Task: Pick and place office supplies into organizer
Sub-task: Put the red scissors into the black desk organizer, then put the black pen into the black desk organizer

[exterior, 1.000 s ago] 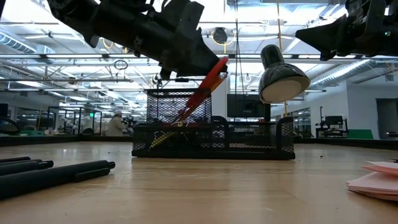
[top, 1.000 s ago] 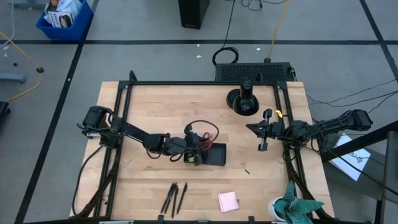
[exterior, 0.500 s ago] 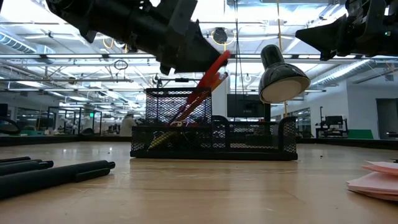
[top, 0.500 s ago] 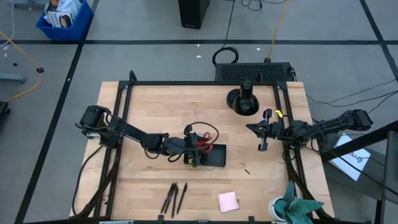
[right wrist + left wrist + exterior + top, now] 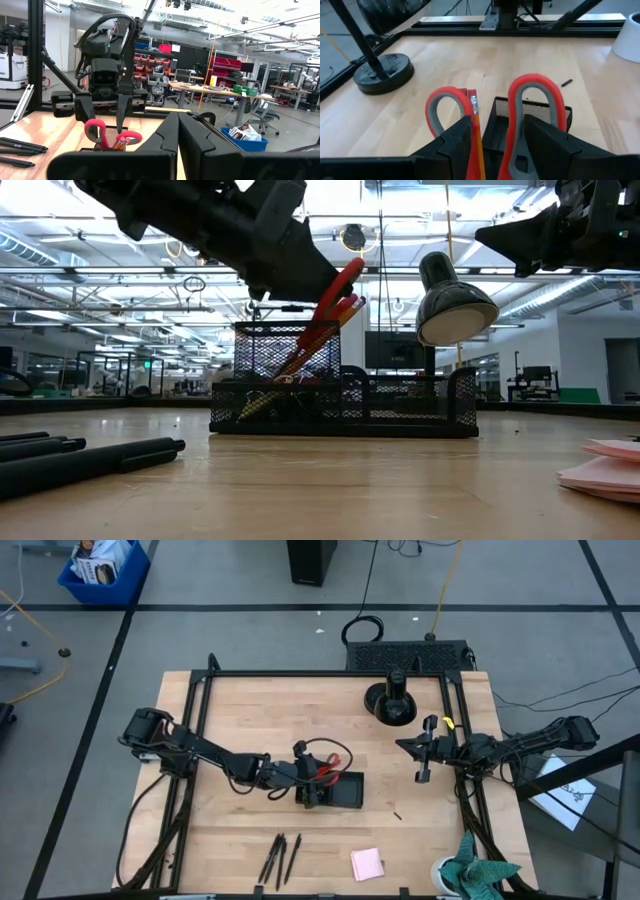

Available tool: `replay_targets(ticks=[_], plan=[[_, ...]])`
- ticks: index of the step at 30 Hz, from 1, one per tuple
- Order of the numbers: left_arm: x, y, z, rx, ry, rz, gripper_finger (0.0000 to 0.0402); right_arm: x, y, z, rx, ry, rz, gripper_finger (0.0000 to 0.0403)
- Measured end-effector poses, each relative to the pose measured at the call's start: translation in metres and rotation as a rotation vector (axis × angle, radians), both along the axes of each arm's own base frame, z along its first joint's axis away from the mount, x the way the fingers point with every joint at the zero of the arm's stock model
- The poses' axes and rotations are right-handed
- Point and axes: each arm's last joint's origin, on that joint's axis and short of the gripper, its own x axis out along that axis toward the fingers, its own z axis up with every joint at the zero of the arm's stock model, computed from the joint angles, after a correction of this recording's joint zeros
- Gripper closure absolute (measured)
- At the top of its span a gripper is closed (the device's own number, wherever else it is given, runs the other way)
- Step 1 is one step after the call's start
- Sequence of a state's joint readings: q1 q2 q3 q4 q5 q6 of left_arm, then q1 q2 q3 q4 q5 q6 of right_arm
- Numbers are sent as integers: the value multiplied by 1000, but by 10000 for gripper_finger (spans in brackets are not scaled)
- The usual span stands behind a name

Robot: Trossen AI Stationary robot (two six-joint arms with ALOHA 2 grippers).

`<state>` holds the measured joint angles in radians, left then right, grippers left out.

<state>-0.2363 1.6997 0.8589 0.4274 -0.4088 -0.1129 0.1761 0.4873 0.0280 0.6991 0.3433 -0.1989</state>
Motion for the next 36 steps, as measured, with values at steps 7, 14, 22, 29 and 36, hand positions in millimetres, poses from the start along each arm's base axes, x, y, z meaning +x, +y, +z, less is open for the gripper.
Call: replay_targets(ticks=[7,14,22,29,36], plan=[[-1,0,-3,34,40,-15,217,0,0,0,0,0,0,403],[-1,0,-3,53,42,-15,218,0,0,0,0,0,0,403],[-14,-1,19,81,44,-12,217,0,0,0,0,1,0,403],[-29,-2,32,83,85,-5,217,0,0,0,0,0,1,403],[-39,-5,19,67,233,31,217,0,0,0,2,0,1,403]])
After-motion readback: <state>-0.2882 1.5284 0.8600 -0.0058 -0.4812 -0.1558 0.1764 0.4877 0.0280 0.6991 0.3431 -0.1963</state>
